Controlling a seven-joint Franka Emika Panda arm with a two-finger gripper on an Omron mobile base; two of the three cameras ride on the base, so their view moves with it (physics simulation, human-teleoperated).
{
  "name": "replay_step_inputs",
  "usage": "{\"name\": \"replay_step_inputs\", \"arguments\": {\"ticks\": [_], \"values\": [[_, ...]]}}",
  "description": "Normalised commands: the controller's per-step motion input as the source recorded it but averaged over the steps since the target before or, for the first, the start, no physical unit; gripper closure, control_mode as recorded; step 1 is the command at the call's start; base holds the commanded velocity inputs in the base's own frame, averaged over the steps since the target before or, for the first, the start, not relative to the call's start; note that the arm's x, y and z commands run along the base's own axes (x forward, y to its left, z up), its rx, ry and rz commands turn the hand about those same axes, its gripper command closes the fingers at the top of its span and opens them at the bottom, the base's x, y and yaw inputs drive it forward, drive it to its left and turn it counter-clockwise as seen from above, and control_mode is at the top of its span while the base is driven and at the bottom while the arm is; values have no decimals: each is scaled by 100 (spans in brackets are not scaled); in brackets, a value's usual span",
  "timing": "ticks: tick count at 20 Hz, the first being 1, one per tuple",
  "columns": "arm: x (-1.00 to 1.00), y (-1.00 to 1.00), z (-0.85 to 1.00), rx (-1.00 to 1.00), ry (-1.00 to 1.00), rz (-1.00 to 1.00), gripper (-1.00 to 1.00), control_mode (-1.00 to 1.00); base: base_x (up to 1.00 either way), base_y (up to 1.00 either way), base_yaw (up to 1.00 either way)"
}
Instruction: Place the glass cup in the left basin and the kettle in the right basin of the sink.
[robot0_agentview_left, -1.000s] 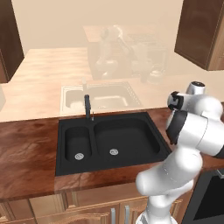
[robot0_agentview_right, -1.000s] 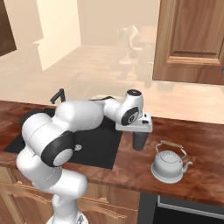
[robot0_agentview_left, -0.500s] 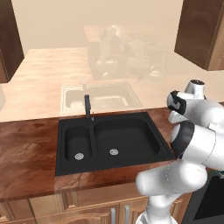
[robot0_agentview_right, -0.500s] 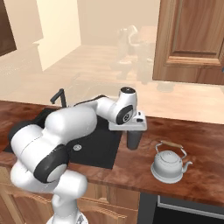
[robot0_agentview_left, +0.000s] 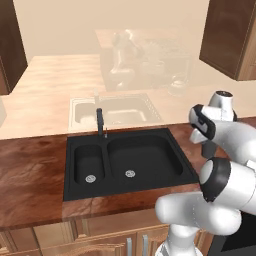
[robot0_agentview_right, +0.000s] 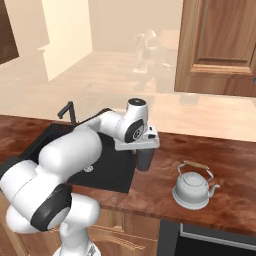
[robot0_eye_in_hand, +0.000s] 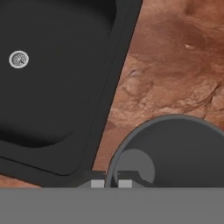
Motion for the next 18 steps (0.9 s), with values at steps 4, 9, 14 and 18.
{"name": "replay_step_inputs", "arguments": {"ticks": [4,9,14,18], "values": [[-12,42,4,0,0,15,100,-100,0,0,0],[-12,47,1,0,0,16,100,-100,0,0,0],[-10,49,1,0,0,19,100,-100,0,0,0],[-5,50,0,0,0,19,100,-100,0,0,0]]}}
